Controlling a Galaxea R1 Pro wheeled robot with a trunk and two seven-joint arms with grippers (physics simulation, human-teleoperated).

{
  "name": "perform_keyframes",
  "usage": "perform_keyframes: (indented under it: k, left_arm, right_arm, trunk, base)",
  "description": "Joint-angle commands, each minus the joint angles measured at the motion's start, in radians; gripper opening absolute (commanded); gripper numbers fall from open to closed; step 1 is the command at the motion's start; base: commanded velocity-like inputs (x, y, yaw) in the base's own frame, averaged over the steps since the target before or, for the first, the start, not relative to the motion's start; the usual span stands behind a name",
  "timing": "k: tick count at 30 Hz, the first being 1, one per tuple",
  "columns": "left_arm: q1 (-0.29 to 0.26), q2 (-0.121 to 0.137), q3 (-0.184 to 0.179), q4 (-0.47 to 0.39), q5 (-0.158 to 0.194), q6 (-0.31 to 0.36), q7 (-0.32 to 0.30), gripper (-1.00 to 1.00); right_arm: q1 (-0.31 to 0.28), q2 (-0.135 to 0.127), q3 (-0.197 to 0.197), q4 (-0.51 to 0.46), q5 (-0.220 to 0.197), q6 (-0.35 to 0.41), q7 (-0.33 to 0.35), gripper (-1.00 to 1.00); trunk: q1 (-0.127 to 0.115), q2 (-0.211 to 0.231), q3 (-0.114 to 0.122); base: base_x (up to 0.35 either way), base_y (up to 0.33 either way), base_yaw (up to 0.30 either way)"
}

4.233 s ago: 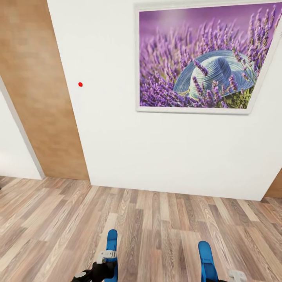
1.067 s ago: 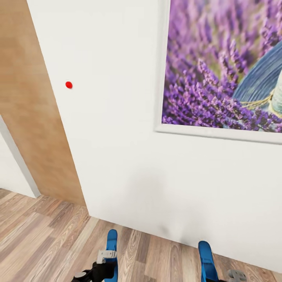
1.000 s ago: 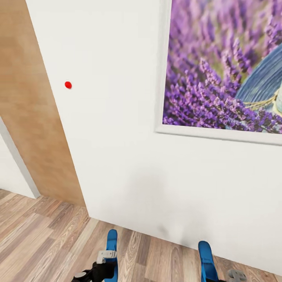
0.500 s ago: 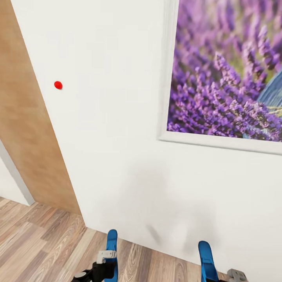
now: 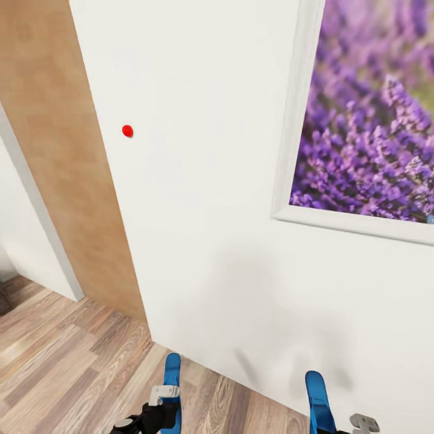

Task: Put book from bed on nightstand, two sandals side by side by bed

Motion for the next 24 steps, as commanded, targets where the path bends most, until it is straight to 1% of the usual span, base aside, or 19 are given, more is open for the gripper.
perform_keyframes:
  k: [1, 24]
  left_arm:
    - [-0.001, 0.000, 0.000, 0.002, 0.007, -0.002, -0.003, -1.00]
    - [-0.001, 0.000, 0.000, 0.002, 0.007, -0.002, -0.003, -1.00]
  right_arm:
    - [0.000, 0.000, -0.006, -0.001, -0.002, 0.007, 0.005, -1.00]
    - [0.000, 0.000, -0.006, -0.001, -0.001, 0.007, 0.004, -1.00]
  trunk:
    - [0.000, -0.001, -0.001]
    - [0.000, -0.001, -0.001]
  base:
    - [0.000, 0.000, 0.294]
    - [0.000, 0.000, 0.294]
